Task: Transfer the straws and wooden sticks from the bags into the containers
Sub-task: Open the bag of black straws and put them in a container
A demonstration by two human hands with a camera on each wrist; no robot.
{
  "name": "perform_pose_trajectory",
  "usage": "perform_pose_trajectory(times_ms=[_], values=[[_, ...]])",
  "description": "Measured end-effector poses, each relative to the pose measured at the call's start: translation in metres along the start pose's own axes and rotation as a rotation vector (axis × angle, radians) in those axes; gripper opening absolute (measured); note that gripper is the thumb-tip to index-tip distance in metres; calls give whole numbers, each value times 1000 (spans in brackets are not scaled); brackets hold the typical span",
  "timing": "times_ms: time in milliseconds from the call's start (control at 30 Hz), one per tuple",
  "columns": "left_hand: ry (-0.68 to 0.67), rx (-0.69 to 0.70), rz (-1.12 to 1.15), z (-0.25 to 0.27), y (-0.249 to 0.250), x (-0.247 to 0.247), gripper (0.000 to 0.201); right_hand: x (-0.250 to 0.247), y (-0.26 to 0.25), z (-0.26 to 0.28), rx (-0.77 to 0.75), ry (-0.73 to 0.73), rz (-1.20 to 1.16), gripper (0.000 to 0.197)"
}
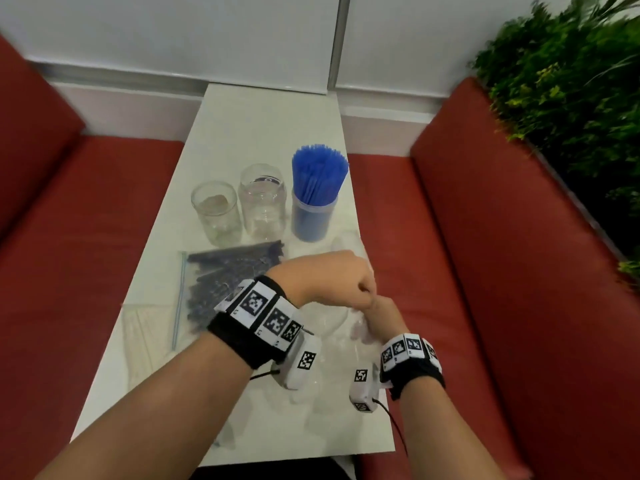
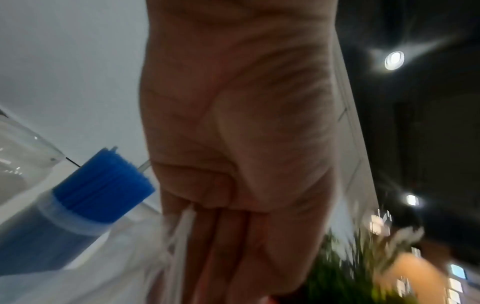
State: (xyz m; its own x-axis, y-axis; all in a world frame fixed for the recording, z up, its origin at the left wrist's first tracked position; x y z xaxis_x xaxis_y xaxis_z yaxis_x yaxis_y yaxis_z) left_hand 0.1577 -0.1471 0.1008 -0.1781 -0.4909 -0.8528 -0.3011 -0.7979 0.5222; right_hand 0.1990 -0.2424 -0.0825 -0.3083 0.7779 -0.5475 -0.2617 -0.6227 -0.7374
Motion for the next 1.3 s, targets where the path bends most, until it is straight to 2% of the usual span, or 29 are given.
perform_pose_trajectory(times_ms=[100,200,267,333,400,467,533,600,667,733,800,867,933,1067,1133,1300], values=[[-238,-66,-508,2,-40,73,16,17,42,0,127,-72,-79,32],[-364,-200,-755,13,-86,122,21,22,74,-4,95,-65,-52,39],[-383,-224,-804,15,-104,144,29,12,98,-12,107,48,-25,38],[-388,-242,-813,17,-113,156,26,1,120,-17,114,153,49,42],[-316,-252,-776,13,-115,153,22,-7,139,-16,126,206,148,41],[-228,-271,-720,6,-118,145,22,-10,154,-10,167,252,186,29],[-175,-297,-654,-3,-120,145,29,-12,151,-5,83,354,373,46],[-142,-322,-530,-12,-115,155,41,-4,120,0,-143,418,541,60],[-155,-332,-393,-18,-108,177,50,26,91,3,-386,285,606,67],[-218,-354,-313,-13,-110,203,57,60,85,9,-500,100,701,81],[-298,-373,-285,0,-120,227,62,80,97,14,-504,-5,779,105],[-330,-382,-253,15,-129,244,69,90,116,16,-469,-73,820,120],[-321,-362,-241,25,-133,255,84,92,128,13,-473,-98,857,123],[-367,-300,-344,37,-138,265,129,87,135,6,-501,-122,898,122],[-370,-299,-388,40,-141,265,139,84,135,6,-473,-146,888,122],[-391,-369,-439,42,-147,273,149,90,118,11,-412,-183,865,128]])
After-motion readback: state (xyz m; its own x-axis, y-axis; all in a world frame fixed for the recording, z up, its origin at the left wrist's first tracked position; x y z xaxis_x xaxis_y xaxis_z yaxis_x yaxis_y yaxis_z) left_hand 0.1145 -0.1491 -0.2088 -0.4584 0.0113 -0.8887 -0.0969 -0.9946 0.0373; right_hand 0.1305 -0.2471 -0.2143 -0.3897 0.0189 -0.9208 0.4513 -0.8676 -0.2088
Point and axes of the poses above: each hand's wrist, its own z-axis away from the middle knuckle, its own x-axis out of the palm, y = z × x, the point moved 10 cm from there along -z, towards the middle knuckle, and after that the axes turned 13 degrees about y, right-handed, at the moved point
